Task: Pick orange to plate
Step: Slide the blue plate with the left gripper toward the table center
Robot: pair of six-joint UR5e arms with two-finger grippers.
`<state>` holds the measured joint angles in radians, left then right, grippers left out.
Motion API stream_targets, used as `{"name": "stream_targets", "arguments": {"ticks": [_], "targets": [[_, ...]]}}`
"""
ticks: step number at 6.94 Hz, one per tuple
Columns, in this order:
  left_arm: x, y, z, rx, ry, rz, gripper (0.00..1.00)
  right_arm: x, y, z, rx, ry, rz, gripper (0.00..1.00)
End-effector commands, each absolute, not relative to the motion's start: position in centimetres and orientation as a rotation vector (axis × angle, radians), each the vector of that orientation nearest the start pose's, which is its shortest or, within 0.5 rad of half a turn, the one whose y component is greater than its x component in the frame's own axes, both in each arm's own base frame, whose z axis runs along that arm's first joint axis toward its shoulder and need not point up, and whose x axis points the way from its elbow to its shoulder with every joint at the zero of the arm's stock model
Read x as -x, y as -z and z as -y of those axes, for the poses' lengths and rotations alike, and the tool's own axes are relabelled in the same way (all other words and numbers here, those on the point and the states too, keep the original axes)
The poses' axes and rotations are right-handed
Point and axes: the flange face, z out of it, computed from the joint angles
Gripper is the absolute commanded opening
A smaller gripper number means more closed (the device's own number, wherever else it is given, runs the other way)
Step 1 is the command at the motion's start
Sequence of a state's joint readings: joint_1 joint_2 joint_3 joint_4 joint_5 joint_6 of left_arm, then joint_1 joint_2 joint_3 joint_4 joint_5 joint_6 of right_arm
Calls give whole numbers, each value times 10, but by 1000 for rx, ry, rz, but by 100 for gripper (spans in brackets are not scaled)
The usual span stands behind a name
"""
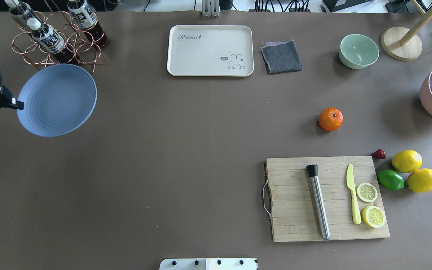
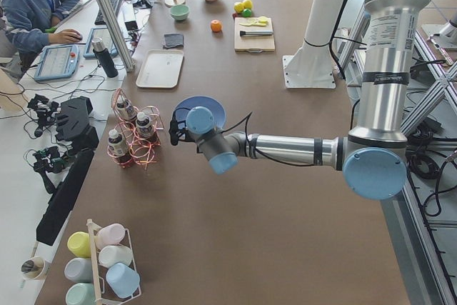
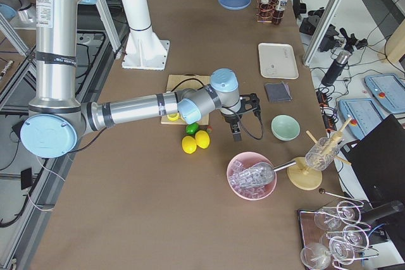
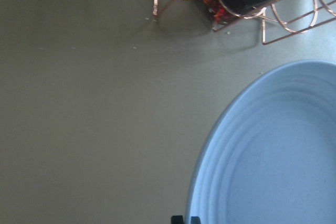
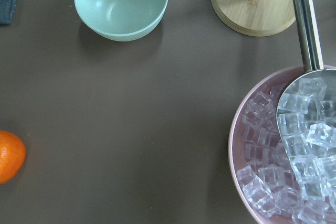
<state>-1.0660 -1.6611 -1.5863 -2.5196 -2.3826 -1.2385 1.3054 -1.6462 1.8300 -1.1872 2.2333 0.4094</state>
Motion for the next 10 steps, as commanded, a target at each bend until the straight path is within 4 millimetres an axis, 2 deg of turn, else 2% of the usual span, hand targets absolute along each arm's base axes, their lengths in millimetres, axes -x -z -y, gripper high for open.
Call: {"name": "stream_targets", "arguments": {"ticks": [1, 2, 3, 4, 5, 6, 7, 8, 9, 10], "targets": [[-353, -405, 475, -65, 227, -1276, 0, 57, -525, 484, -307, 54, 788, 100], [-392, -384, 468, -64, 239, -1261, 0, 57, -525, 485, -307, 53, 786, 100], [-436, -346, 466, -66, 243, -1227, 0, 57, -524, 486, -308, 52, 787, 100], [-479, -314, 453, -80, 238, -1191, 0, 57, -524, 486, -304, 46, 789, 100], [-498, -301, 449, -82, 234, -1177, 0, 58, -525, 485, -301, 42, 790, 100], [-517, -296, 458, -76, 233, -1169, 0, 59, -524, 485, -299, 42, 794, 100], [-526, -292, 462, -74, 229, -1167, 0, 60, -524, 485, -295, 41, 795, 100], [-536, -285, 454, -76, 217, -1174, 0, 61, -524, 485, -294, 42, 797, 100], [-538, -285, 453, -89, 221, -1170, 8, 63, -524, 485, -292, 47, 798, 100], [-537, -282, 453, -101, 216, -1175, 98, 65, -525, 485, -287, 49, 798, 100]]}}
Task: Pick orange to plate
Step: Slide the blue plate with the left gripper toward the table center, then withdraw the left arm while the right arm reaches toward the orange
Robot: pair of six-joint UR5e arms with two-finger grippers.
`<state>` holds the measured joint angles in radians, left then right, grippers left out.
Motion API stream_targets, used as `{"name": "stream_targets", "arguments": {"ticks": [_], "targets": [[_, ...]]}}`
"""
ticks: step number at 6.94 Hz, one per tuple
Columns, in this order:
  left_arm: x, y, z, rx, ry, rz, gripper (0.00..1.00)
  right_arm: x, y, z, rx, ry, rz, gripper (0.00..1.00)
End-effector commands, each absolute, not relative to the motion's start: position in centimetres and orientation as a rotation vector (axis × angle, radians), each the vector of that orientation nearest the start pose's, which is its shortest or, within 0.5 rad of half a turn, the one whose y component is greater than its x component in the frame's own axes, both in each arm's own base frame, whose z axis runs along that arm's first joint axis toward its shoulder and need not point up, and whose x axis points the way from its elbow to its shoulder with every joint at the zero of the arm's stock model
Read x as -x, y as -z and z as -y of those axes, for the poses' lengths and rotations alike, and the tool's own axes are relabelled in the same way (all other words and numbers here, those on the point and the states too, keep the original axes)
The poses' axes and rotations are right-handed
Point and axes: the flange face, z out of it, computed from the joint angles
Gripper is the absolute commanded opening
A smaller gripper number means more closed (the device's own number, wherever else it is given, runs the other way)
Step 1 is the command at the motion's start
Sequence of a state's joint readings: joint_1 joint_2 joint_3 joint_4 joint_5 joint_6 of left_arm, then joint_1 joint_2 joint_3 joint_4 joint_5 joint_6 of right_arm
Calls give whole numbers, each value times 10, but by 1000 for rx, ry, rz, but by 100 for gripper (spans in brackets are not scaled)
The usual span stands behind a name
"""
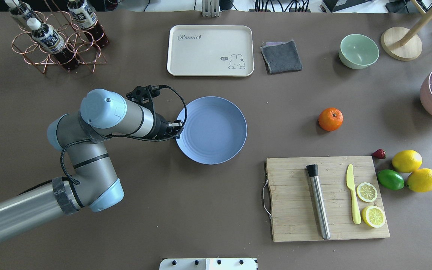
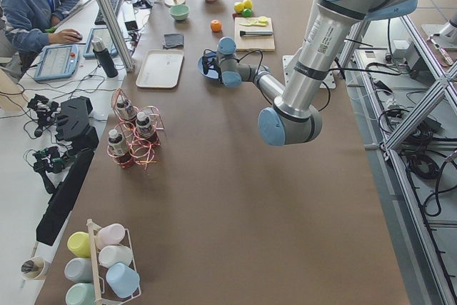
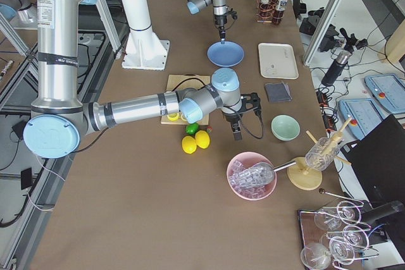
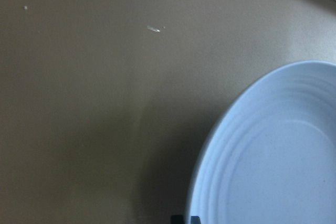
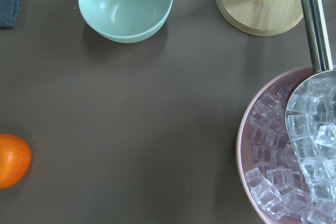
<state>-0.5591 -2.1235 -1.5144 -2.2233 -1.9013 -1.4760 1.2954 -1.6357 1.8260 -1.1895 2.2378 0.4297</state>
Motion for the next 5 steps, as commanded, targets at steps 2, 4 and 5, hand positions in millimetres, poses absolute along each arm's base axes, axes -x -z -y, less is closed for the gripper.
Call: {"name": "stream_targets", "arguments": {"ticks": [2, 4, 5], "targets": [[-494, -262, 471, -127, 239, -1214, 98, 96, -501, 499, -266, 7, 823, 100], [-368, -291, 527, -40, 229, -1160, 98, 192, -467, 527, -242, -4, 814, 100], [-308, -306, 541, -72, 202, -1098, 98, 241, -446, 540, -222, -28, 783, 99]]}}
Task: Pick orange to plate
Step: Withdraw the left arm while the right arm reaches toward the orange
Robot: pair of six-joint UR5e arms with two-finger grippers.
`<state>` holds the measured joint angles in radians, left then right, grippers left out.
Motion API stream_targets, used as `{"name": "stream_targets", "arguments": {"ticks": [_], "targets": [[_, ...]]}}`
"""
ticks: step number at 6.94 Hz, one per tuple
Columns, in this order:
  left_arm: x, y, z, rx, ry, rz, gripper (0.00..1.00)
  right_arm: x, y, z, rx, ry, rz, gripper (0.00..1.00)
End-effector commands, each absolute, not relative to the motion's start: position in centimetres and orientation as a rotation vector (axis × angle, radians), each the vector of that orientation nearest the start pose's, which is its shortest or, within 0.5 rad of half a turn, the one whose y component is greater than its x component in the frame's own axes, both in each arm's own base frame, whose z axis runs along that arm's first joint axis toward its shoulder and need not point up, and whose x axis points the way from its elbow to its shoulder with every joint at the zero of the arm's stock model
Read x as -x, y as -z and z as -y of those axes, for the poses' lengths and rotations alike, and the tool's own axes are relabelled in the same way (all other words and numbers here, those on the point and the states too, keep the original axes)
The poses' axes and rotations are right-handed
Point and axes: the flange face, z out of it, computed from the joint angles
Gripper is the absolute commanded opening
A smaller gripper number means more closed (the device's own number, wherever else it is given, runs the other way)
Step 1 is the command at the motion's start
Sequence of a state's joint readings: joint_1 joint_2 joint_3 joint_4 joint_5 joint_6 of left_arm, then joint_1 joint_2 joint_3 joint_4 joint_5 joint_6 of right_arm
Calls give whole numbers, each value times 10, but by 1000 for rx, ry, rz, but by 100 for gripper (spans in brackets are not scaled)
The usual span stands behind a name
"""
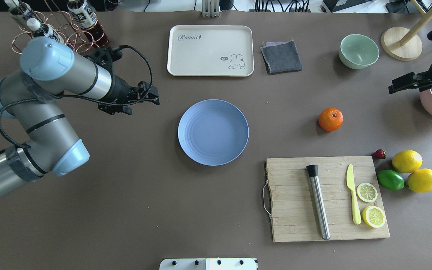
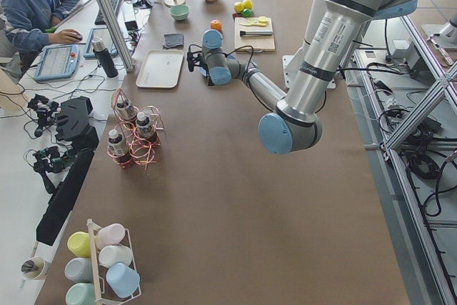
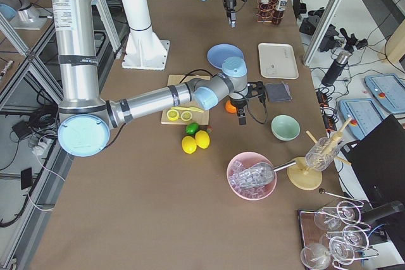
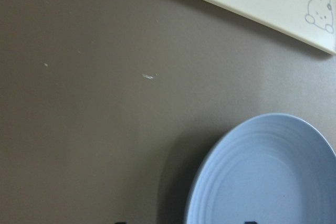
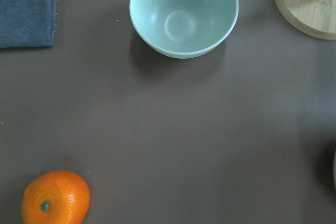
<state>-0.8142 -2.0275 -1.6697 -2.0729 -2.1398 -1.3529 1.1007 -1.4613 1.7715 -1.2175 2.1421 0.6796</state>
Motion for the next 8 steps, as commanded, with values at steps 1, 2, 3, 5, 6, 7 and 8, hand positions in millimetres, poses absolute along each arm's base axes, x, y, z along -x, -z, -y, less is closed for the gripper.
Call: {"name": "stream_targets", "arguments": {"ticks": [1, 2, 3, 5, 6, 7, 8], "targets": [[-244, -325, 541, -113, 137, -1000, 98, 276, -424, 546, -194, -34, 790, 99], [-179, -343, 541, -126, 48, -939, 98, 304, -412, 546, -172, -36, 802, 99], [-100, -377, 552, -148, -21, -952, 98, 329, -405, 548, -153, -34, 807, 99], [9, -479, 516, -141, 12, -915, 98, 345, -415, 547, -138, -14, 787, 99], [30, -492, 505, -158, 26, -908, 98, 344, -425, 544, -132, -13, 779, 99], [34, -494, 505, -160, 33, -907, 98, 342, -433, 540, -125, -12, 773, 99], [35, -494, 505, -160, 34, -907, 98, 341, -442, 535, -115, -12, 766, 99]]}}
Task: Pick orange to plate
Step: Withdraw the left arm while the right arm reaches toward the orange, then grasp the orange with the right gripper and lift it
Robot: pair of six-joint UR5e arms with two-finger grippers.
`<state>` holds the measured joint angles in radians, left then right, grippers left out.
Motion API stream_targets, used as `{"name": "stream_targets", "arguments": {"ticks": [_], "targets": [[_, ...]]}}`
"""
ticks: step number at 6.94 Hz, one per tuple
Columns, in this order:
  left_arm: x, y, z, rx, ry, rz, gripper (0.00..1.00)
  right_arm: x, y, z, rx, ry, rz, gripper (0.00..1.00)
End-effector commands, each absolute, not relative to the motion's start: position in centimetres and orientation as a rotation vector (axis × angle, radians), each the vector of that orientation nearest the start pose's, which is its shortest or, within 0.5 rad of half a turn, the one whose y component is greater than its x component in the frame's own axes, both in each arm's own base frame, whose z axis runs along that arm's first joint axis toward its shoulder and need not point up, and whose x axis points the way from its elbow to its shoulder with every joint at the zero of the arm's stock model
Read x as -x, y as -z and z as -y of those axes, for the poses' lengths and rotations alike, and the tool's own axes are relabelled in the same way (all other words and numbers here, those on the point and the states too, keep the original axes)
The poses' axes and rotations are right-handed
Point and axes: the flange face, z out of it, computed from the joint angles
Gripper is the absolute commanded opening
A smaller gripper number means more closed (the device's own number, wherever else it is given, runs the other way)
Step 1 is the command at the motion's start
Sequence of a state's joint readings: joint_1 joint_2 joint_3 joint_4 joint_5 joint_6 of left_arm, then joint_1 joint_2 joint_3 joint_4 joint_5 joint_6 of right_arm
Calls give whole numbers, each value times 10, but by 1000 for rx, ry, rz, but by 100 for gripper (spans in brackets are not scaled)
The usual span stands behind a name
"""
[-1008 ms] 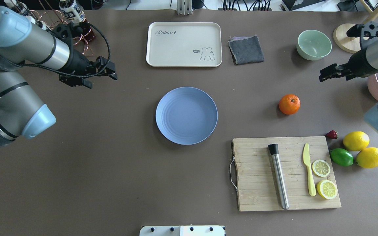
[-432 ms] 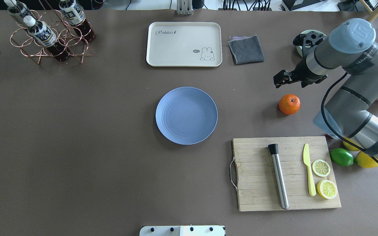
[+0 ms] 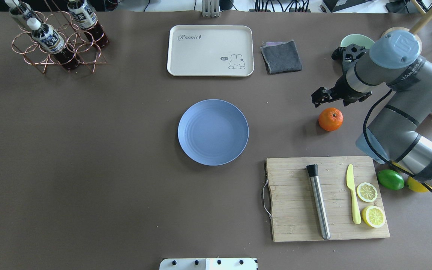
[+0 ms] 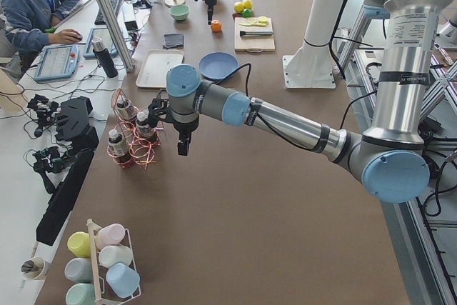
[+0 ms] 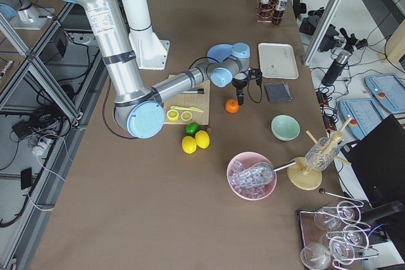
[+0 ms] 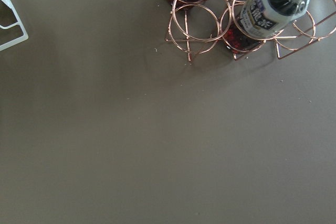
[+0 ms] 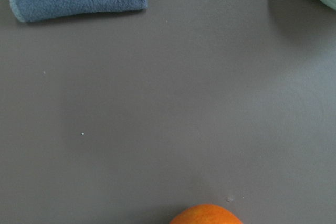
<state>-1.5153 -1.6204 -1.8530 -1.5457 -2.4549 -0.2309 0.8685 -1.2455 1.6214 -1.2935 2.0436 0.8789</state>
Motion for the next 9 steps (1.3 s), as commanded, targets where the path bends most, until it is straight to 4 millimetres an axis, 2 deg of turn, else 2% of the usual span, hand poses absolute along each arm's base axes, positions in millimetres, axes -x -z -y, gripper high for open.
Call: {"name": "stream_targets", "arguments": {"ticks": [1, 2, 4, 5, 6, 7, 8, 9], "targets": [[35, -495, 505, -160, 34, -906, 98, 346, -448, 530, -108, -5, 757, 99], [36, -493, 505, -165, 34, -906, 98, 359, -449, 522, -102, 3, 750, 99], [37, -498, 497, -158, 38, -906, 98, 375, -467, 516, -88, 19, 713, 99], [37, -498, 497, -158, 38, -906, 98, 378, -469, 514, -85, 26, 711, 99], [37, -498, 497, -157, 39, -906, 98, 383, -462, 513, -91, 35, 718, 98], [37, -500, 496, -156, 39, -904, 98, 384, -455, 514, -106, 29, 720, 76], [38, -502, 496, -158, 40, -901, 98, 388, -453, 511, -107, 33, 723, 1], [38, -510, 489, -163, 37, -902, 98, 401, -429, 509, -121, 50, 748, 0]]}}
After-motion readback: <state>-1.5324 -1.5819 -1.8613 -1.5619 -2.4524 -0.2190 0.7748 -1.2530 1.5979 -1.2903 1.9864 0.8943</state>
